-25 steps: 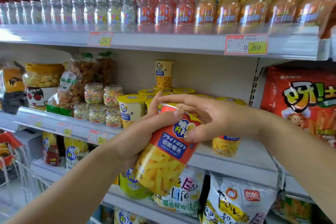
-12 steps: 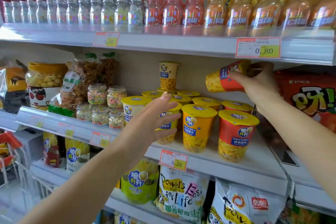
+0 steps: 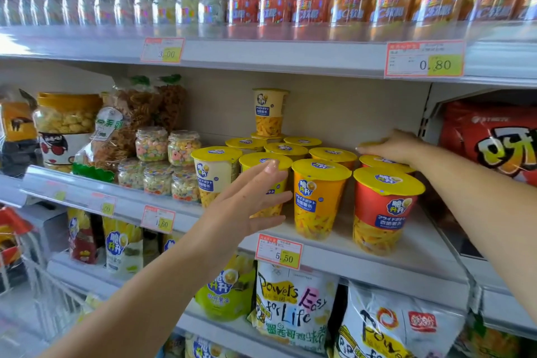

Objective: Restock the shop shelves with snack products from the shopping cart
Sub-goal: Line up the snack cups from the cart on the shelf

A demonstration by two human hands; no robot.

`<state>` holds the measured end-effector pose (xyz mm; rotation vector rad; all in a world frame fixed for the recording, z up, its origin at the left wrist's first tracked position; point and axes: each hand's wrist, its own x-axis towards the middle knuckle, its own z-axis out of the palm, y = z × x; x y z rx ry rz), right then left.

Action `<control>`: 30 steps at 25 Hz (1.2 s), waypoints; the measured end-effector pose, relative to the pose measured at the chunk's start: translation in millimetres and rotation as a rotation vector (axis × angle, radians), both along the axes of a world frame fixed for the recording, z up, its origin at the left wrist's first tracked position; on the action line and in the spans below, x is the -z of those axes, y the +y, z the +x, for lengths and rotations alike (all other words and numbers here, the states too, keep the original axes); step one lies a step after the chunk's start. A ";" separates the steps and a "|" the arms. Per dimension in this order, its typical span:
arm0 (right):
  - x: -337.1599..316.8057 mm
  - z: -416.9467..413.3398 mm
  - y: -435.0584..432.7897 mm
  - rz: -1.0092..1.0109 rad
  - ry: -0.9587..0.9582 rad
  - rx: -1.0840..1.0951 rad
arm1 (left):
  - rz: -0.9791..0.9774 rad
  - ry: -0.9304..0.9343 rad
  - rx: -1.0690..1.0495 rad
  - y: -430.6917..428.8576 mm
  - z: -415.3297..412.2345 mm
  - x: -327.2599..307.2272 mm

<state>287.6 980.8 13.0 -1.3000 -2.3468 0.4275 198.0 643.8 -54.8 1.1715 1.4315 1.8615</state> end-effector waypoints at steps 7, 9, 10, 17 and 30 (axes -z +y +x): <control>9.2 -0.3 -1.0 -0.143 0.253 0.054 | -0.021 0.021 -0.042 -3.0 3.0 -1.3; 6.4 8.5 -8.0 -0.141 0.390 0.038 | -0.038 0.069 -0.060 -3.7 4.5 -3.3; 5.5 17.9 -12.7 -0.143 0.407 0.003 | -0.054 0.124 -0.077 -3.8 4.6 -4.7; 11.6 73.1 -107.6 0.135 -0.156 -0.345 | -0.407 1.153 -0.461 7.9 -19.1 -18.3; 10.8 39.1 -176.5 0.381 -0.312 -0.316 | -0.618 1.278 -0.563 2.6 -51.1 -23.8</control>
